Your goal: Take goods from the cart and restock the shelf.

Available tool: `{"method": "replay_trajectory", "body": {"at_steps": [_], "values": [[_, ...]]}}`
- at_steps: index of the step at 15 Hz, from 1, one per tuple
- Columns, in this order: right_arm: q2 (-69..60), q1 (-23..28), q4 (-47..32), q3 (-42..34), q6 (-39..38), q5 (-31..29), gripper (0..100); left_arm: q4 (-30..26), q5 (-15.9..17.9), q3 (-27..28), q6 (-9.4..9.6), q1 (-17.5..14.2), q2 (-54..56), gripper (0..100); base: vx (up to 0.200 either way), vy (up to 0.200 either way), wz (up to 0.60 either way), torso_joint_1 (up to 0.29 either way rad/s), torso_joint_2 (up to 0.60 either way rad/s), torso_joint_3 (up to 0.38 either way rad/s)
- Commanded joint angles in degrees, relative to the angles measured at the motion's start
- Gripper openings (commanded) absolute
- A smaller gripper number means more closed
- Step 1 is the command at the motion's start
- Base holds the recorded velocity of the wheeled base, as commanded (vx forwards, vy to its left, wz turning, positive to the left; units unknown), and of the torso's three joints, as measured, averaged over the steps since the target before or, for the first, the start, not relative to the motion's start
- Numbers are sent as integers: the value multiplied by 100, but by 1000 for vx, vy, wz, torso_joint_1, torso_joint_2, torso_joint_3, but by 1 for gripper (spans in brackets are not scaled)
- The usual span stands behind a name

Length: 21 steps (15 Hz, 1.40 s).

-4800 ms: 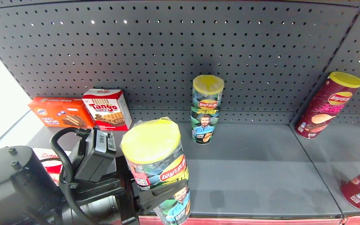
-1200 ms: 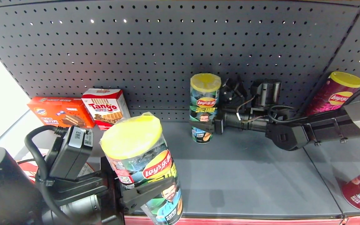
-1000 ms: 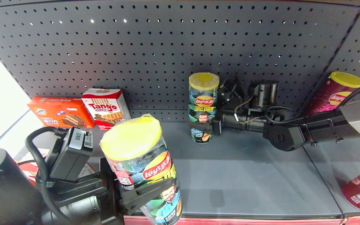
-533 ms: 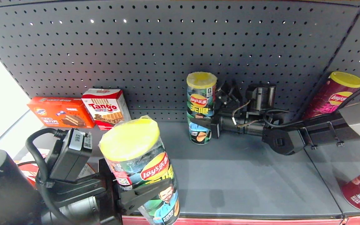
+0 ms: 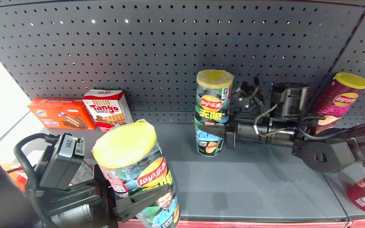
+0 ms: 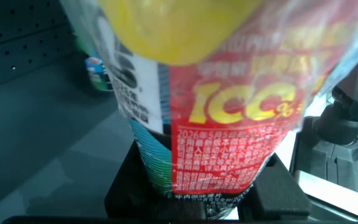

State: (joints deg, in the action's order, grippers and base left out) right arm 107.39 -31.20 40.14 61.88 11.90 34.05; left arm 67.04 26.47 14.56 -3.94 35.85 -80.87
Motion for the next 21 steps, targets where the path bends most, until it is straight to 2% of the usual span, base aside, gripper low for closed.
{"method": "replay_trajectory", "body": {"at_steps": [1,4,8,14,21], "values": [[-666,-247,705,-915,-153,5,0,2,-1,3,-2,1,10,0,0,0,0,0,0,0],[-816,-554,1646,-1881,-372,-3,0,2,-10,3,-11,-8,10,0,0,0,0,0,0,0],[-798,-721,2200,-2611,-328,23,0,2,-36,-14,-11,-34,10,0,0,0,0,0,0,0],[-622,-440,2208,-2751,76,155,0,2,-19,-14,-2,-96,10,0,0,0,0,0,0,0],[-693,-466,2235,-3191,216,243,0,2,-10,-23,-11,-96,10,0,0,0,0,0,0,0]]}}
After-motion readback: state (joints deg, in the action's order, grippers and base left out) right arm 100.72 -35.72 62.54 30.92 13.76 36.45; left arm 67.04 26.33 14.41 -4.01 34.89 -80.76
